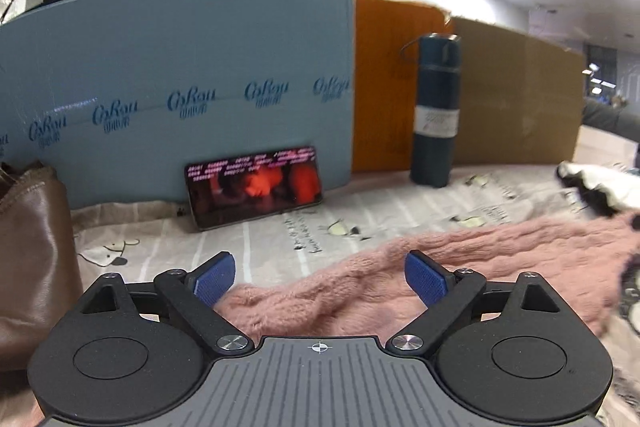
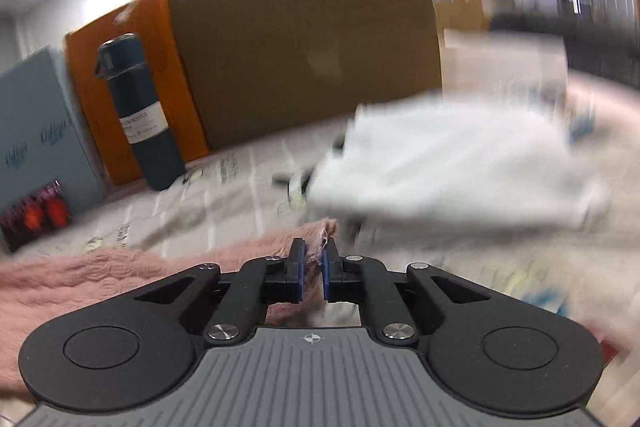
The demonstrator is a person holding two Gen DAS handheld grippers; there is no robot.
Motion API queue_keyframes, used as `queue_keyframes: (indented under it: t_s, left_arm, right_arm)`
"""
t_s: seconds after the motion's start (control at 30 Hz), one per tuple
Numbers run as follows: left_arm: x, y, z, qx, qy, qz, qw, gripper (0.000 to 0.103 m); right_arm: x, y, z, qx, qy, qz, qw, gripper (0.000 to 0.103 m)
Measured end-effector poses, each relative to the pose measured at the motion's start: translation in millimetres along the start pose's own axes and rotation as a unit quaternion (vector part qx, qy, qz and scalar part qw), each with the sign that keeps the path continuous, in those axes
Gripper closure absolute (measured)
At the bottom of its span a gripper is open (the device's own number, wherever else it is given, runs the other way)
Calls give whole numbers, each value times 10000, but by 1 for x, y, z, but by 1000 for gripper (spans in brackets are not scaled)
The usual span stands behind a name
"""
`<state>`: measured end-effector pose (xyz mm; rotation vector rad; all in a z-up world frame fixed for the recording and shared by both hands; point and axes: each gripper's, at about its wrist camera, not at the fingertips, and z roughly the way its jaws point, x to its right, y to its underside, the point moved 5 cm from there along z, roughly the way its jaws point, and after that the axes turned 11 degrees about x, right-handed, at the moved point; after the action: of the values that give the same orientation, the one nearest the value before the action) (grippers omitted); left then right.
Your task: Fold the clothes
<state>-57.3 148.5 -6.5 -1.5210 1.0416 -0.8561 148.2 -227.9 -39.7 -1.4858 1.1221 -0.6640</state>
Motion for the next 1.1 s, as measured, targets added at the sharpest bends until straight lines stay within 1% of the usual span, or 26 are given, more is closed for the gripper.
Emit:
queue_keyframes:
  t_s: [0.03, 0.1, 0.13, 0.17, 0.23, 0.33, 0.4, 0.43, 0.5, 0.53, 0.57, 0.6, 0.63, 0.67, 0.73, 0.77, 0.83, 0.87, 0.9, 1.03, 1.1]
  left_arm:
    - [0, -2, -4, 43, 35, -23, 10000, 9]
    - [1, -6, -7, 106, 36, -99, 9999, 9]
    - [1, -7, -10, 118, 73, -141, 9998, 9]
    - [2, -8, -14, 128, 113, -183, 9997, 9]
    - [1, -8, -21, 134, 139, -287, 9994, 9]
    - [-4, -8, -35, 187, 80, -384, 9991, 9]
    - [-12, -9, -44, 268, -56, -484, 9985, 9]
    - [-17, -9, -48, 310, -145, -562, 9978, 9]
    - [-29, -9, -55, 394, -323, -725, 9961, 6]
    - [-35, -9, -59, 444, -407, -838, 9947, 6]
    - [-41, -10, -62, 494, -491, -955, 9930, 5]
    - [-46, -10, -64, 530, -537, -1077, 9913, 4]
    - [-51, -10, -67, 563, -579, -1199, 9895, 4]
    - [-55, -10, -67, 566, -582, -1296, 9882, 4]
    - [-59, -11, -67, 555, -546, -1447, 9864, 4]
    - [-60, -11, -66, 542, -509, -1499, 9859, 4]
    - [-61, -11, -67, 564, -485, -1534, 9854, 4]
    - [-61, -11, -67, 577, -475, -1549, 9851, 4]
    - [-62, -12, -68, 609, -489, -1550, 9848, 4]
    - [-68, -10, -69, 657, -607, -1618, 9828, 3]
    - [-72, -9, -69, 664, -677, -1664, 9815, 3]
  right_arm:
    - [-4, -6, -2, 174, 9, -181, 9997, 95]
    - [-10, -20, -4, 477, 1, -324, 9983, 95]
    - [-11, -24, -2, 531, 6, -352, 9980, 95]
    - [-12, -27, 3, 498, 19, -371, 9981, 95]
    - [-9, -23, 15, 283, 65, -343, 9990, 95]
    - [-2, -4, 32, -284, 86, -48, 9995, 95]
    - [3, 8, 34, -517, 88, 161, 9985, 95]
    - [4, 11, 32, -541, 93, 210, 9983, 93]
    - [6, 10, 24, -532, 134, 346, 9979, 86]
    - [8, 8, 18, -532, 159, 483, 9973, 67]
    - [10, 6, 12, -541, 130, 684, 9961, 42]
    - [10, 4, 6, -566, 14, 991, 9935, 33]
    - [11, 3, 2, -653, -169, 1366, 9883, 25]
    - [11, 4, 1, -842, -458, 1850, 9781, 25]
    - [10, 9, 3, -1217, -900, 2653, 9522, 23]
    - [9, 13, 7, -1378, -997, 2914, 9413, 23]
    - [4, 21, 16, -1624, -897, 3109, 9322, 23]
    - [1, 25, 21, -1726, -848, 3197, 9278, 23]
    - [-1, 28, 24, -1735, -828, 3260, 9256, 23]
    - [-9, 30, 38, -1294, -825, 3504, 9239, 18]
    - [-5, 30, 42, -1025, -689, 3613, 9242, 21]
